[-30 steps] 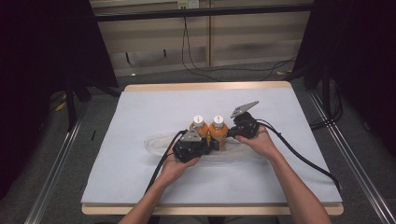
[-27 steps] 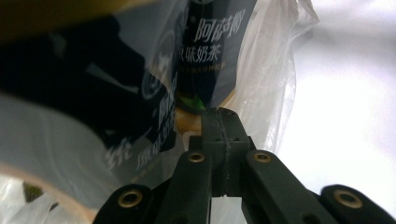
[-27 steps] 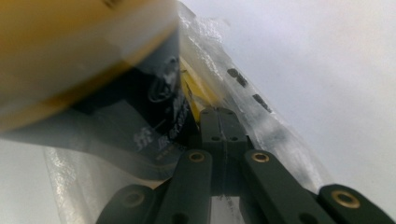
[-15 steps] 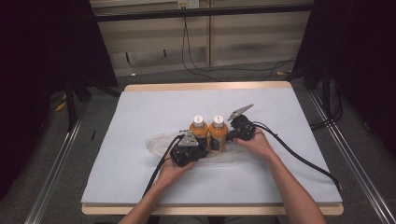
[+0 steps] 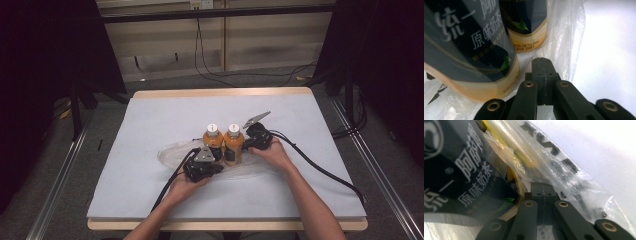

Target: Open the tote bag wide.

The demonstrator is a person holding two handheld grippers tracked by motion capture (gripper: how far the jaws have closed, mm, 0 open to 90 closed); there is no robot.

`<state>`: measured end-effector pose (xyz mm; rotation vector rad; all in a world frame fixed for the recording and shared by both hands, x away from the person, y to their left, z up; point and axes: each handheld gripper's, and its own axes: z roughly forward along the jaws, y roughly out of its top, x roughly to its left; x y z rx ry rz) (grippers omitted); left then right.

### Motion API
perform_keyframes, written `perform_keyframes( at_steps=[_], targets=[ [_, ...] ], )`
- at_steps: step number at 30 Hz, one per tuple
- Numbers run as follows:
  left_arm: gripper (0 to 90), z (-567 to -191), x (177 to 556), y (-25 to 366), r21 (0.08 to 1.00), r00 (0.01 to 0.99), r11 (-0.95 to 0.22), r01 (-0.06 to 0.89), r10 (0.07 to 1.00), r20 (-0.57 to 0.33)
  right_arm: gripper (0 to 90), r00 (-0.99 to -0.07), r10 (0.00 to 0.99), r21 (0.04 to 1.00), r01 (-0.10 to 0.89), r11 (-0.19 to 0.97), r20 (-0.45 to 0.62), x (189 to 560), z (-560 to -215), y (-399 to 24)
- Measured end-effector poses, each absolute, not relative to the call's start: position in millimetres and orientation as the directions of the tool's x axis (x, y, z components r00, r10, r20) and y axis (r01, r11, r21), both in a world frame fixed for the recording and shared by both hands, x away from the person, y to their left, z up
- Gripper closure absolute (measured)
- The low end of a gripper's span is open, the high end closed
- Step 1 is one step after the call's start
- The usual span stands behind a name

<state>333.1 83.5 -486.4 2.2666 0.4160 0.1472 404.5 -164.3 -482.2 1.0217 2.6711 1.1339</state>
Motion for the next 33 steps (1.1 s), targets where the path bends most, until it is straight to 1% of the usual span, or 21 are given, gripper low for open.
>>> perform_keyframes(
  at_steps=[5, 7, 8, 11, 16, 17, 20, 24, 25, 26, 30, 31, 32, 33],
  targets=[
    [90.0, -486, 333, 84, 0.735, 0.943, -0.631, 0.248, 0.330, -0.034, 90.0, -0.777, 0.604, 0.662, 0.548, 0.511, 0.177, 404, -482, -164],
    [90.0, -487, 333, 84, 0.748, 0.942, -0.614, 0.254, 0.331, -0.049, 90.0, -0.773, 0.611, 0.667, 0.547, 0.506, 0.170, 404, -482, -163],
    [90.0, -486, 333, 84, 0.735, 0.944, -0.630, 0.250, 0.327, -0.040, 90.0, -0.773, 0.613, 0.666, 0.545, 0.509, 0.164, 404, -482, -163],
    [90.0, -485, 332, 83, 0.736, 0.948, -0.635, 0.234, 0.316, -0.029, 90.0, -0.771, 0.618, 0.671, 0.540, 0.508, 0.152, 404, -482, -162],
    [90.0, -485, 330, 84, 0.731, 0.950, -0.637, 0.244, 0.308, -0.048, 90.0, -0.769, 0.627, 0.676, 0.529, 0.513, 0.127, 405, -482, -160],
    [90.0, -486, 328, 85, 0.738, 0.949, -0.628, 0.248, 0.310, -0.056, 90.0, -0.765, 0.635, 0.680, 0.521, 0.516, 0.105, 406, -482, -158],
    [90.0, -488, 326, 86, 0.753, 0.947, -0.604, 0.261, 0.313, -0.077, 90.0, -0.766, 0.634, 0.684, 0.517, 0.515, 0.102, 408, -483, -158],
    [90.0, -486, 324, 85, 0.743, 0.947, -0.617, 0.258, 0.314, -0.069, 90.0, -0.753, 0.650, 0.685, 0.526, 0.504, 0.100, 409, -483, -158],
    [90.0, -487, 323, 85, 0.750, 0.949, -0.610, 0.254, 0.309, -0.070, 90.0, -0.753, 0.648, 0.691, 0.528, 0.494, 0.112, 412, -484, -158],
    [90.0, -486, 322, 86, 0.738, 0.953, -0.629, 0.243, 0.297, -0.061, 90.0, -0.747, 0.654, 0.689, 0.536, 0.488, 0.117, 413, -484, -159],
    [90.0, -484, 319, 85, 0.729, 0.959, -0.643, 0.233, 0.277, -0.061, 90.0, -0.749, 0.652, 0.685, 0.536, 0.493, 0.117, 416, -483, -159],
    [90.0, -483, 318, 87, 0.723, 0.963, -0.651, 0.233, 0.257, -0.079, 90.0, -0.749, 0.652, 0.685, 0.535, 0.495, 0.114, 417, -483, -158],
    [90.0, -485, 318, 87, 0.735, 0.963, -0.636, 0.235, 0.256, -0.087, 90.0, -0.747, 0.655, 0.682, 0.537, 0.496, 0.112, 418, -483, -158],
    [90.0, -484, 316, 88, 0.726, 0.964, -0.648, 0.231, 0.254, -0.080, 90.0, -0.748, 0.655, 0.681, 0.534, 0.501, 0.106, 419, -483, -158]
  ],
)
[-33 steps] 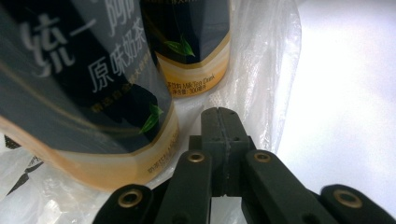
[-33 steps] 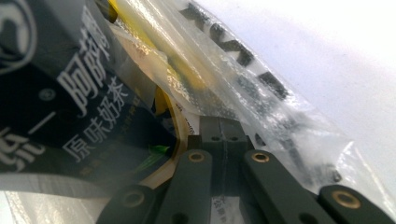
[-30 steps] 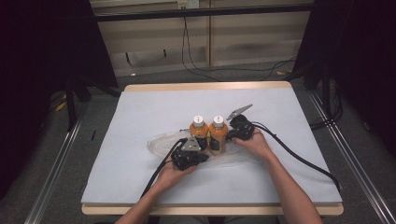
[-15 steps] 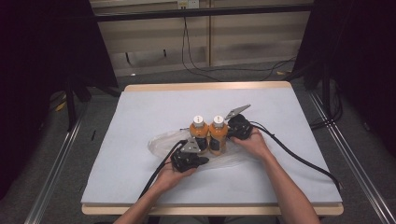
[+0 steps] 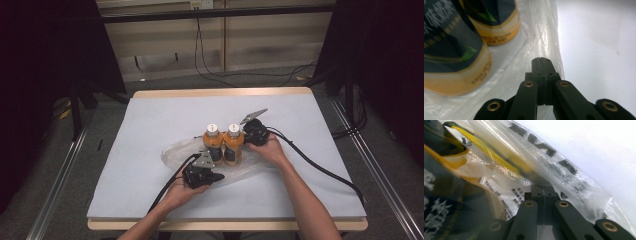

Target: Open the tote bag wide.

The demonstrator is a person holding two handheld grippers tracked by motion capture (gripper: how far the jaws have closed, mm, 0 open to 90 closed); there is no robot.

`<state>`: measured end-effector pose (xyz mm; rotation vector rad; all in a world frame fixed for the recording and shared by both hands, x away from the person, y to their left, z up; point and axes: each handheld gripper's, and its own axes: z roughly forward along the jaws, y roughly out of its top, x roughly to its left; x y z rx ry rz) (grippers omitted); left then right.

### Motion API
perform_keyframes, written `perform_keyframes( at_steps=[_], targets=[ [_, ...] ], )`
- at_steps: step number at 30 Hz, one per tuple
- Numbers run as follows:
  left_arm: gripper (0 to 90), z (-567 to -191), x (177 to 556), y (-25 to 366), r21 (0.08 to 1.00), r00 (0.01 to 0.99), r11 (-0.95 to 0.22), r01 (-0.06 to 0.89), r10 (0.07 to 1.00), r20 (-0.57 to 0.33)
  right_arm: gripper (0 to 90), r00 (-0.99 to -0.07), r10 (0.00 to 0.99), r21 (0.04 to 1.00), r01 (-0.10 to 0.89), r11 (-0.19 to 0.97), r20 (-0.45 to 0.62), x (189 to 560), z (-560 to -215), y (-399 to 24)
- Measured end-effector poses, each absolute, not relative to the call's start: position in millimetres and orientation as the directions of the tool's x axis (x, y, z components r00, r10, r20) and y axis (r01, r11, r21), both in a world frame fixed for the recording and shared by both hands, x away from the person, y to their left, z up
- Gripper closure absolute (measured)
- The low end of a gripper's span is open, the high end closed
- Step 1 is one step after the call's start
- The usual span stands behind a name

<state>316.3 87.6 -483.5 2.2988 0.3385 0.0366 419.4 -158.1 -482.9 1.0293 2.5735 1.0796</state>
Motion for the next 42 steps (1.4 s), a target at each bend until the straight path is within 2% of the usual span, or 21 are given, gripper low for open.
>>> perform_keyframes(
  at_steps=[5, 9, 24, 32, 37, 42],
  targets=[
    [90.0, -485, 312, 89, 0.734, 0.965, -0.638, 0.232, 0.244, -0.093, 90.0, -0.746, 0.658, 0.673, 0.542, 0.504, 0.107, 425, -482, -156],
    [90.0, -484, 302, 88, 0.737, 0.973, -0.647, 0.193, 0.221, -0.061, 90.0, -0.734, 0.669, 0.671, 0.554, 0.493, 0.115, 429, -482, -155],
    [90.0, -483, 300, 90, 0.731, 0.978, -0.655, 0.191, 0.192, -0.083, 90.0, -0.699, 0.702, 0.668, 0.588, 0.456, 0.135, 446, -483, -147],
    [90.0, -482, 300, 93, 0.724, 0.976, -0.659, 0.203, 0.197, -0.094, 90.0, -0.689, 0.716, 0.666, 0.588, 0.460, 0.113, 455, -482, -138],
    [90.0, -484, 298, 94, 0.740, 0.978, -0.642, 0.203, 0.164, -0.126, 90.0, -0.671, 0.733, 0.683, 0.587, 0.435, 0.110, 460, -484, -136],
    [90.0, -483, 290, 91, 0.734, 0.984, -0.656, 0.178, 0.141, -0.113, 90.0, -0.638, 0.763, 0.688, 0.599, 0.410, 0.101, 466, -486, -130]
  ],
)
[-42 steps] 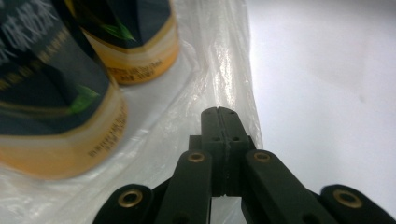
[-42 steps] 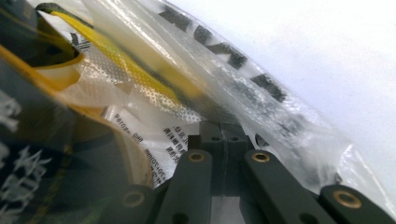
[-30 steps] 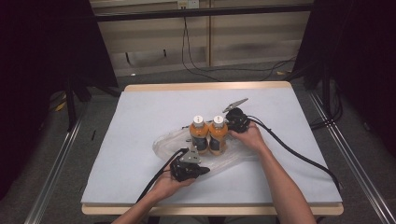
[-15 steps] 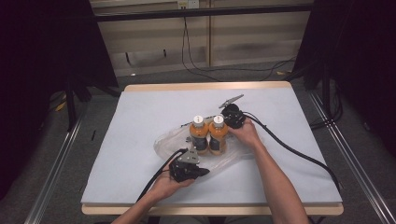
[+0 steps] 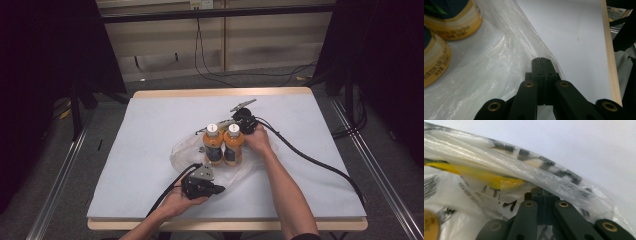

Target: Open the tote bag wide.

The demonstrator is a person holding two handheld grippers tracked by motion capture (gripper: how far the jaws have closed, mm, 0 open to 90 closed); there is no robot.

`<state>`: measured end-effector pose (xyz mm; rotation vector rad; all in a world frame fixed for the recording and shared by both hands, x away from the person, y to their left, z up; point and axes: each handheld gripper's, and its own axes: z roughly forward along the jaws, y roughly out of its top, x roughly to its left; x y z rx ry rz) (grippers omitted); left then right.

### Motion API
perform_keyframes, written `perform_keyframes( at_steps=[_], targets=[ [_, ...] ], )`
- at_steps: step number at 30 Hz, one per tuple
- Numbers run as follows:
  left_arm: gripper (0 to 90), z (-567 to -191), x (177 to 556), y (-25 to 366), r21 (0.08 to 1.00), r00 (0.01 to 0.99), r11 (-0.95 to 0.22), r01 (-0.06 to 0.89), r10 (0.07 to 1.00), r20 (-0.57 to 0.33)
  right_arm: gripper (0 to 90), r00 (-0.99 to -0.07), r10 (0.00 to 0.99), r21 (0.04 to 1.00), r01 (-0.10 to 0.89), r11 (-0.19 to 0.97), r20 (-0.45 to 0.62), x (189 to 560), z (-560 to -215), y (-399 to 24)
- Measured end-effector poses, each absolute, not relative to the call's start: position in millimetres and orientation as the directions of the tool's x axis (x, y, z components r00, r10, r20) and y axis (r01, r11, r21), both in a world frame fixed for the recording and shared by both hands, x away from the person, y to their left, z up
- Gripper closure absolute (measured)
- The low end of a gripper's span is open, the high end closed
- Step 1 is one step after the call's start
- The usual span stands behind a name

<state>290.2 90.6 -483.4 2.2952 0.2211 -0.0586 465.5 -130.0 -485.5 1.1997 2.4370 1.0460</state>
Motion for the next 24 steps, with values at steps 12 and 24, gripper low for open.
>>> perform_keyframes(
  at_steps=[12, 24],
  targets=[
    [90.0, -483, 288, 91, 0.732, 0.985, -0.658, 0.175, 0.119, -0.129, 90.0, -0.620, 0.781, 0.689, 0.599, 0.409, 0.075, 475, -486, -121],
    [90.0, -484, 295, 92, 0.730, 0.978, -0.650, 0.210, 0.152, -0.145, 90.0, -0.627, 0.776, 0.679, 0.602, 0.420, 0.076, 480, -484, -122]
  ],
)
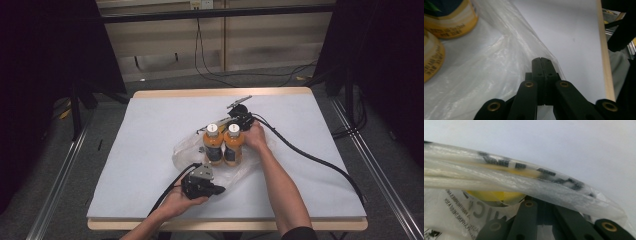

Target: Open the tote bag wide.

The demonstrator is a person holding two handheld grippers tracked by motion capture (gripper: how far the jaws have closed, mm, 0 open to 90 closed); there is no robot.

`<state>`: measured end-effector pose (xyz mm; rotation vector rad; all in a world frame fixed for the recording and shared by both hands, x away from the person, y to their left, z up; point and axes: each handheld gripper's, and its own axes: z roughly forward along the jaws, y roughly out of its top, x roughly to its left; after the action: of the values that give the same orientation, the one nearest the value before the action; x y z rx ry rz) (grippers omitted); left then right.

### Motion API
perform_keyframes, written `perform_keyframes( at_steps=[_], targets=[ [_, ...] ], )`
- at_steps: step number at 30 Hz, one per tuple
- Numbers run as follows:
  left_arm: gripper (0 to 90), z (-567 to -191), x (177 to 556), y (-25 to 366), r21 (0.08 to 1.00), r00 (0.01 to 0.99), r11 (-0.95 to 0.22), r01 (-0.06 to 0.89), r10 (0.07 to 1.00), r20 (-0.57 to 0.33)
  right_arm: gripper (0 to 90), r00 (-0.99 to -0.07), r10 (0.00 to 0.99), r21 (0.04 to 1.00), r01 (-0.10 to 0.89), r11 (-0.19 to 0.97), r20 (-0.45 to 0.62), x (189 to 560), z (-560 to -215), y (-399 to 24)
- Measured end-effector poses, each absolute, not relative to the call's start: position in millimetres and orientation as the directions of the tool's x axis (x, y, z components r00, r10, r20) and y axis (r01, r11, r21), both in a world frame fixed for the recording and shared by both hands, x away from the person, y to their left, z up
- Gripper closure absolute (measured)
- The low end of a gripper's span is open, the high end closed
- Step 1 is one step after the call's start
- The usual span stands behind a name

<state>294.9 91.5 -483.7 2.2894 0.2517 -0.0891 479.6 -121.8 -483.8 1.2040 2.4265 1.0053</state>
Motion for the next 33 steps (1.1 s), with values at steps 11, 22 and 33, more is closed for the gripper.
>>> perform_keyframes(
  at_steps=[11, 22, 33],
  targets=[
    [90.0, -481, 301, 89, 0.734, 0.973, -0.641, 0.225, 0.182, -0.140, 90.0, -0.664, 0.738, 0.699, 0.584, 0.411, 0.121, 469, -477, -122],
    [89.8, -474, 303, 97, 0.769, 0.965, -0.588, 0.250, 0.215, -0.149, 90.0, -0.706, 0.696, 0.744, 0.533, 0.403, 0.129, 452, -454, -134],
    [73.3, -463, 300, 105, 0.810, 0.956, -0.526, 0.257, 0.262, -0.133, 90.0, -0.676, 0.729, 0.784, 0.510, 0.353, 0.112, 419, -442, -169]
  ],
)
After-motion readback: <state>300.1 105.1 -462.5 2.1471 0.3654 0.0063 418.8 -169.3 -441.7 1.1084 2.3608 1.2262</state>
